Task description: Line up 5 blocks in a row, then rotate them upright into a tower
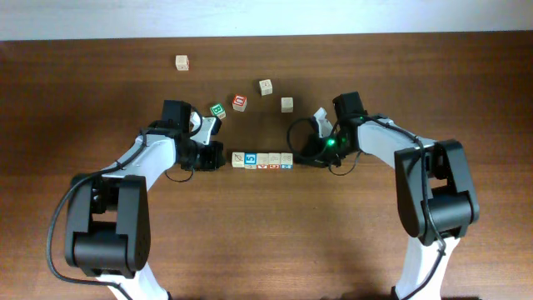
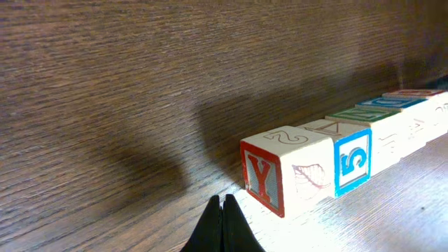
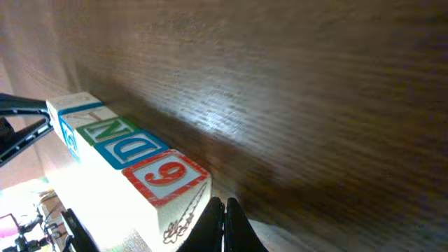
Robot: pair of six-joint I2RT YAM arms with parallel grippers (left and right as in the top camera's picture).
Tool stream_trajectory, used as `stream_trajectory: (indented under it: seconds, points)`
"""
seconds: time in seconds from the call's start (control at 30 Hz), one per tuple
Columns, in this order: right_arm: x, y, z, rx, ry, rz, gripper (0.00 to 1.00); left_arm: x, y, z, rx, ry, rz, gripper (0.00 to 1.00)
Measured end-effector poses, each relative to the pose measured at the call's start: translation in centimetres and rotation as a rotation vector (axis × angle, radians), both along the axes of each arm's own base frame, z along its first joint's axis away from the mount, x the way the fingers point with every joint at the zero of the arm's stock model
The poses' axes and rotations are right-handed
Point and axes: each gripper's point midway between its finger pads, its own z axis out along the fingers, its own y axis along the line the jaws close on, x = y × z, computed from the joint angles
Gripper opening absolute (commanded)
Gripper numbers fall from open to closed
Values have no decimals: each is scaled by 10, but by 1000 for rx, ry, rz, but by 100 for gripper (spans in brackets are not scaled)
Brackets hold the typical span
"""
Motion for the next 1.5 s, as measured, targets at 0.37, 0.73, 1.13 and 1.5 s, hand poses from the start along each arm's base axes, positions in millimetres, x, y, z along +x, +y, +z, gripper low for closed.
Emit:
stream_trajectory:
  seconds: [0.37, 0.73, 1.13, 1.5]
  points:
    - [9, -6, 6, 50, -63, 23, 5, -5, -5, 27, -37, 133, 57, 0]
    - [11, -4, 9, 65, -83, 34, 5, 5, -5, 3, -28, 195, 56, 0]
    - [10, -4, 9, 65, -82, 34, 5, 8, -10, -5, -72, 201, 26, 0]
    - [10, -4, 9, 66, -81, 34, 4, 8, -13, 1, -97, 198, 3, 0]
